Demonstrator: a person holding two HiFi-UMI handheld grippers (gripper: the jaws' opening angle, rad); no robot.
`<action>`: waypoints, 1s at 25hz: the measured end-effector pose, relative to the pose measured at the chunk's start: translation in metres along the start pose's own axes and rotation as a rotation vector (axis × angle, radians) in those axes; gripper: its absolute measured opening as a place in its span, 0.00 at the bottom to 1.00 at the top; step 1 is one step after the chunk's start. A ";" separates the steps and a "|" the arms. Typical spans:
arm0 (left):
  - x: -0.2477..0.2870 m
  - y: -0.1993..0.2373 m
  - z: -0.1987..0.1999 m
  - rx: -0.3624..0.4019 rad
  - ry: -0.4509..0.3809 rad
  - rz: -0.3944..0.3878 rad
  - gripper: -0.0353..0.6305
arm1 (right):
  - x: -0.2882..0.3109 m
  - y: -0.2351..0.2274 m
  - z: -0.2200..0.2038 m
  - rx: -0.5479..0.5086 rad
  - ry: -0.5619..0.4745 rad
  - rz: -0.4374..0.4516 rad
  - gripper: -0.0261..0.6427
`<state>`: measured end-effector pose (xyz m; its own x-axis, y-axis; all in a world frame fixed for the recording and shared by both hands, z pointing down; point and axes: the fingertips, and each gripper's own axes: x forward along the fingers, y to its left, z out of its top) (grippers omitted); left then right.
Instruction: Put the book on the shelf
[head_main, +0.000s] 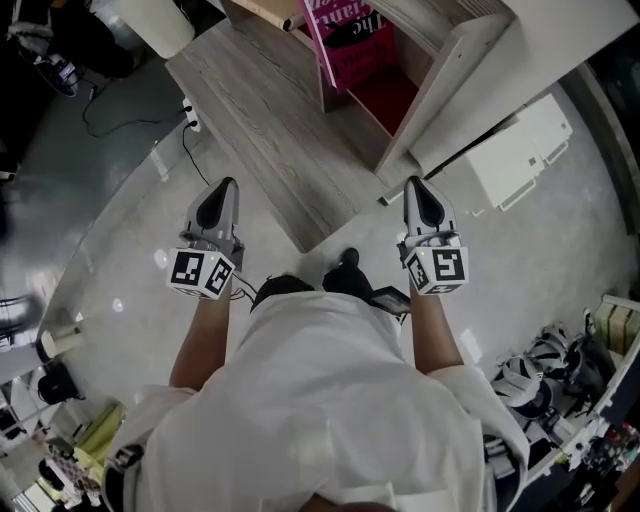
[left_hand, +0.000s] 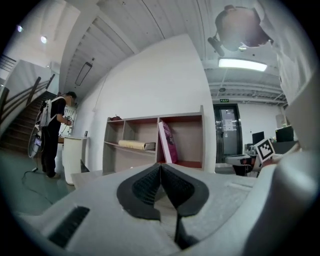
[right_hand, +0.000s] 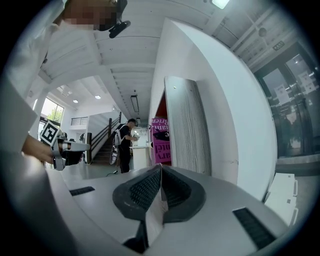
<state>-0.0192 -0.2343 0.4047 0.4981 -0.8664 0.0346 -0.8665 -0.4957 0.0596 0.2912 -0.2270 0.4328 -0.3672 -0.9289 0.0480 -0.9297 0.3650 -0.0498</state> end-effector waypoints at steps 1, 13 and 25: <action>-0.001 -0.001 0.000 0.005 -0.003 -0.019 0.08 | -0.004 0.005 0.001 -0.007 0.001 -0.006 0.07; -0.114 0.030 -0.009 -0.034 -0.024 -0.181 0.08 | -0.047 0.150 0.005 -0.075 0.003 -0.070 0.07; -0.207 0.028 -0.053 -0.073 0.029 -0.267 0.08 | -0.098 0.252 -0.024 -0.054 0.082 -0.046 0.07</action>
<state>-0.1447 -0.0657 0.4524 0.7099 -0.7033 0.0368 -0.7003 -0.6995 0.1424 0.0925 -0.0422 0.4398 -0.3227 -0.9374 0.1311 -0.9452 0.3265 0.0079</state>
